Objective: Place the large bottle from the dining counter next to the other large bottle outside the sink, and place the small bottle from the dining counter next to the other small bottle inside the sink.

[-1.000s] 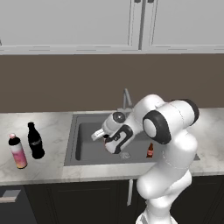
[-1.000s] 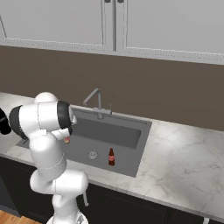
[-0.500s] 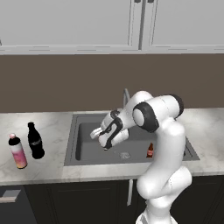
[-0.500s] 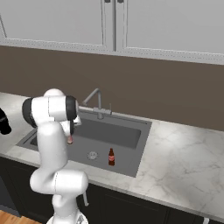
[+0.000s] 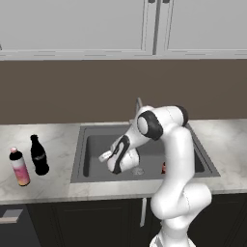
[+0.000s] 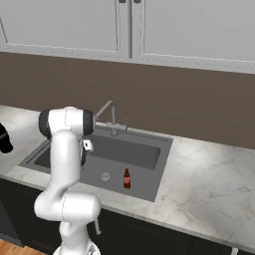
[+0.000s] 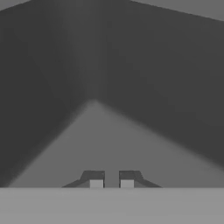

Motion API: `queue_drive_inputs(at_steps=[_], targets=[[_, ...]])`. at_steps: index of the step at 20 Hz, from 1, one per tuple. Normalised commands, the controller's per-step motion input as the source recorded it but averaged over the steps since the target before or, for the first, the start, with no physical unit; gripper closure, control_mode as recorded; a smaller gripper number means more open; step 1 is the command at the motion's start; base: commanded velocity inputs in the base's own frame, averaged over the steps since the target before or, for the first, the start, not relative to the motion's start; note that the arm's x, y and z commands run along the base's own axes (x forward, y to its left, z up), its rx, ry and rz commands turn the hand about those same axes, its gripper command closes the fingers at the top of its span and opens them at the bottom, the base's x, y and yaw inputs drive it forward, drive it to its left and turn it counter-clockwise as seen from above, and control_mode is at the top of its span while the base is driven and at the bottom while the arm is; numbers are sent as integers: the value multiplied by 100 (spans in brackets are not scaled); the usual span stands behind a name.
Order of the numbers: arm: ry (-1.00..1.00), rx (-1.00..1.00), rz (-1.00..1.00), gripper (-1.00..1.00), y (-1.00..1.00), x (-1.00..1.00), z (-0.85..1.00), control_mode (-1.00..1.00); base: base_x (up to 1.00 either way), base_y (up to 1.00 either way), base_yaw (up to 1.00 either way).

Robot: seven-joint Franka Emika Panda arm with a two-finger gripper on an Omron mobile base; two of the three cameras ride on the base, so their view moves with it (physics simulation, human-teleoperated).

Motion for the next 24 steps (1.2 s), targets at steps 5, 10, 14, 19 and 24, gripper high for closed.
queue_drive_inputs(at_steps=[5,10,14,19,24], targets=[[-10,-1,0,100,27,4,-26,-100,0,0,0],[-10,0,0,100,25,1,-34,-100,0,0,0],[-7,0,0,100,17,0,-54,-100,0,0,0],[-4,0,0,100,14,0,-68,-100,0,0,0],[-4,0,0,100,13,0,-64,-100,0,0,0]])
